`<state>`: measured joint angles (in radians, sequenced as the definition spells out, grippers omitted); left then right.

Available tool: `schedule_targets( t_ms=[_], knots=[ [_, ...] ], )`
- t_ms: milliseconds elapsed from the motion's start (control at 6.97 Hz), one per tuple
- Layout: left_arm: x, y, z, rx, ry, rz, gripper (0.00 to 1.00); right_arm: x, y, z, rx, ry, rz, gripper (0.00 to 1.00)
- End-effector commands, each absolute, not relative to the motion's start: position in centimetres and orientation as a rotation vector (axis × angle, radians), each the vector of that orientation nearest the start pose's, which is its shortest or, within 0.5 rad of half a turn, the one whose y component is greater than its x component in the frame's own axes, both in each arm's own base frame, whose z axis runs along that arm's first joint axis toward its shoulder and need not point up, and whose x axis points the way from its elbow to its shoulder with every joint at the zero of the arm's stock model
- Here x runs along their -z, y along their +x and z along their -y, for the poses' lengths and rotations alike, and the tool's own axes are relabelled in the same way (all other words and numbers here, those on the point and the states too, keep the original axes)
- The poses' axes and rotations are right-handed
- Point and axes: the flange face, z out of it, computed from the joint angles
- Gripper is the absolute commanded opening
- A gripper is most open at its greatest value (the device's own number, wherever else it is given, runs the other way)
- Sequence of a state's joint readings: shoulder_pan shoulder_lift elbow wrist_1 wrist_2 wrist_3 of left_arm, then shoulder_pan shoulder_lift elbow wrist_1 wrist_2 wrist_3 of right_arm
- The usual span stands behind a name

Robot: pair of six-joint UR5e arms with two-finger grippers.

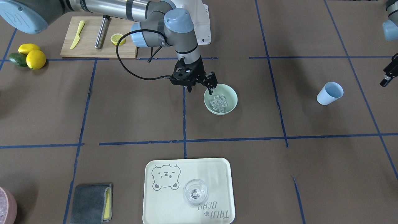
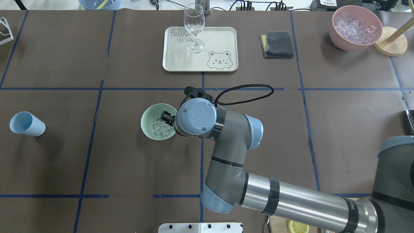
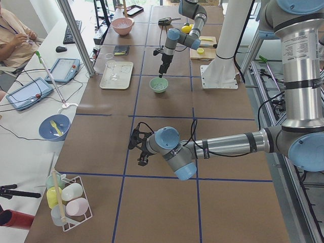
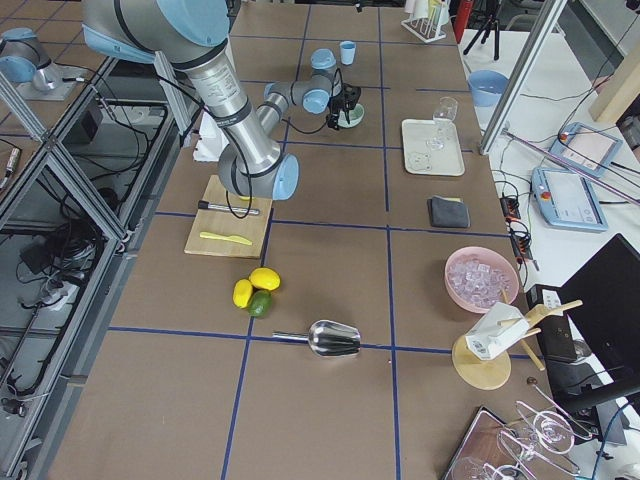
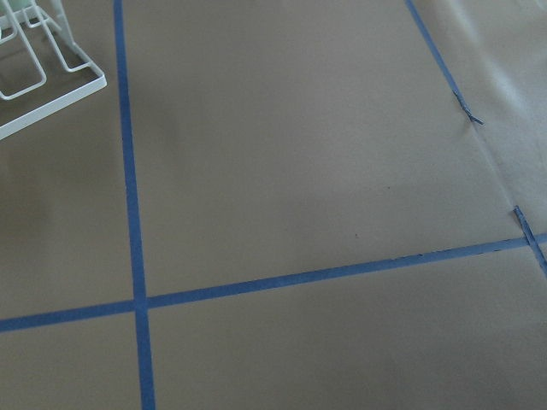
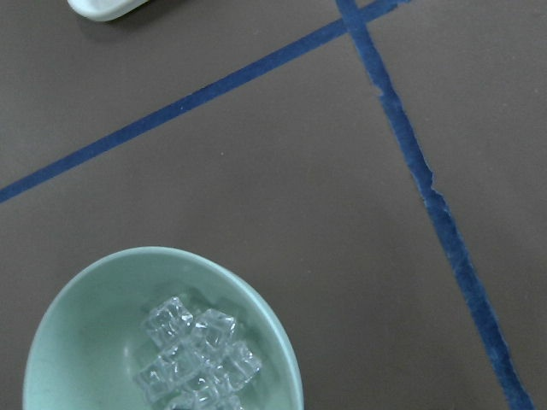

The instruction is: Pour ice into bowl

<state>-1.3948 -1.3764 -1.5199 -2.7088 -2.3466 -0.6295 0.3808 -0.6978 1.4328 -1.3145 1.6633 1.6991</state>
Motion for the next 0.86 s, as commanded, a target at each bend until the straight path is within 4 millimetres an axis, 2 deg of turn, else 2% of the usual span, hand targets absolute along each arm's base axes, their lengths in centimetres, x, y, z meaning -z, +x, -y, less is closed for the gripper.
schedule_targets(
  t_ms=[0, 143, 287, 430, 574, 717],
  knots=[
    [-64.8, 0.6, 40.6, 0.066, 0.487, -0.988, 1.0, -12.3, -67.0, 40.1, -0.364, 0.041, 0.916, 0.91],
    [-64.7, 0.6, 40.6, 0.065, 0.492, -0.989, 1.0, -12.9, -68.9, 40.7, -0.362, 0.035, 0.872, 0.88],
    [-64.6, 0.6, 40.6, 0.065, 0.493, -0.99, 1.0, -13.6, -70.0, 41.1, -0.362, 0.028, 0.845, 0.88],
    [-64.5, 0.6, 40.7, 0.065, 0.494, -0.991, 1.0, -14.0, -70.1, 40.9, -0.355, 0.014, 0.841, 0.78],
    [-64.4, 0.6, 40.7, 0.065, 0.497, -0.992, 1.0, -13.8, -70.0, 41.0, -0.355, 0.013, 0.844, 0.32],
    [-64.4, 0.6, 40.6, 0.064, 0.502, -0.994, 1.0, -13.8, -69.9, 41.0, -0.356, 0.013, 0.844, 0.0]
  ],
)
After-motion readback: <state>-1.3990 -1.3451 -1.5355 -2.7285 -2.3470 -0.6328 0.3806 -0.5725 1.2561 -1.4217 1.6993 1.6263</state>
